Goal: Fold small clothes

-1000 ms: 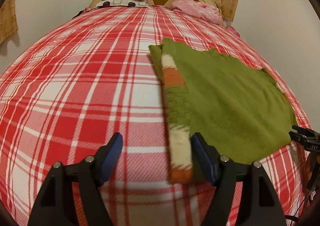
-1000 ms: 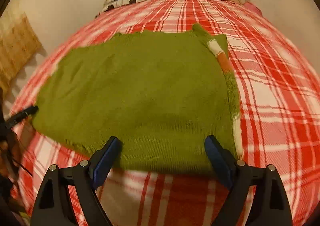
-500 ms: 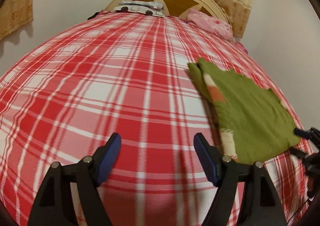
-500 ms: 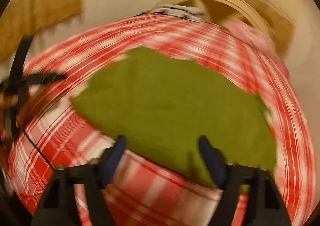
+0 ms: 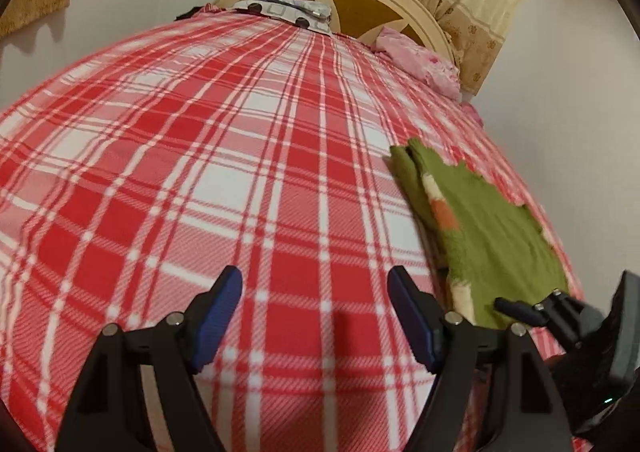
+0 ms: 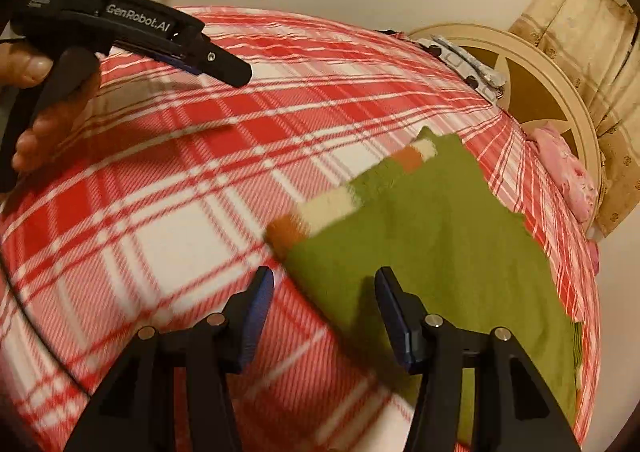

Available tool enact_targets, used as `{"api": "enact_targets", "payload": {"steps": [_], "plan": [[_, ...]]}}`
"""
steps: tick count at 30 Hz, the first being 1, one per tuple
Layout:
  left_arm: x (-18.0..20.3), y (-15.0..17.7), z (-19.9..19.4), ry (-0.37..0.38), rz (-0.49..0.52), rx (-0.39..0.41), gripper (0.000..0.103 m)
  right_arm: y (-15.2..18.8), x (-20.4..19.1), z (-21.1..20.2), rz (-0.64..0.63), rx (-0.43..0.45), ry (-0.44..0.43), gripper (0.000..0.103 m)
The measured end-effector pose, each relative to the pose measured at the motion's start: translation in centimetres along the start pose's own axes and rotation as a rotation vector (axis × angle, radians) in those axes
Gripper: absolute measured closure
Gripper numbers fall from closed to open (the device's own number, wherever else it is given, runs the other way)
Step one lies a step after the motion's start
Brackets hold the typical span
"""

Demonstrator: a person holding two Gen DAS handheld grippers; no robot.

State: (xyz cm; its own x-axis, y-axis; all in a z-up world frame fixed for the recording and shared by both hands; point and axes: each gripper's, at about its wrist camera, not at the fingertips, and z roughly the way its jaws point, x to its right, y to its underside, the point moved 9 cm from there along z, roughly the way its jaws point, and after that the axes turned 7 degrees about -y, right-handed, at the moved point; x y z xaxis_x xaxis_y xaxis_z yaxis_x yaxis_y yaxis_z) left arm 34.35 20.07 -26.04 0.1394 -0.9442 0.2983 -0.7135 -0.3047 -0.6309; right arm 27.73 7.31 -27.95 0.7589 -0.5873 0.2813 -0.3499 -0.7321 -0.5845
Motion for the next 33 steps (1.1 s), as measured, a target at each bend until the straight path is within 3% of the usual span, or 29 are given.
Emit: {"api": "enact_targets", "payload": {"steps": [3, 5, 8, 16, 21, 28, 31, 33], "plan": [[1.5, -0.8, 1.0, 0.082, -0.008, -0.021, 0.025, -0.8, 0.5, 1.1, 0.042, 0.003, -0.005, 0.049], [2.3, -1.4, 1.5, 0.122, -0.010, -0.031, 0.025, -0.7, 0.2, 1.3, 0.062, 0.011, -0.034, 0.067], [4.0, -2.5, 2.8, 0.167, -0.003, -0.049, 0.025, -0.6, -0.4, 0.8, 0.075, 0.035, -0.047, 0.078], [9.1, -5.0, 7.4, 0.295, 0.011, -0.125, 0.025, -0.5, -0.2, 0.8, 0.119, 0.053, -0.045, 0.079], [10.8, -5.6, 10.1, 0.315, 0.016, -0.159, 0.025, -0.6, 0.0, 0.7, 0.144, 0.057, -0.074, 0.079], [11.5, -6.2, 12.3, 0.345, -0.016, -0.179, 0.027, -0.5, 0.6, 0.7, 0.185, 0.066, -0.125, 0.086], [11.8, -6.8, 12.6, 0.417, -0.060, -0.189, 0.027, -0.5, 0.7, 0.6, 0.190, 0.069, -0.139, 0.090], [11.9, -6.6, 12.7, 0.414, -0.057, -0.202, 0.034, -0.4, 0.8, 0.4, 0.192, 0.074, -0.146, 0.090]]}}
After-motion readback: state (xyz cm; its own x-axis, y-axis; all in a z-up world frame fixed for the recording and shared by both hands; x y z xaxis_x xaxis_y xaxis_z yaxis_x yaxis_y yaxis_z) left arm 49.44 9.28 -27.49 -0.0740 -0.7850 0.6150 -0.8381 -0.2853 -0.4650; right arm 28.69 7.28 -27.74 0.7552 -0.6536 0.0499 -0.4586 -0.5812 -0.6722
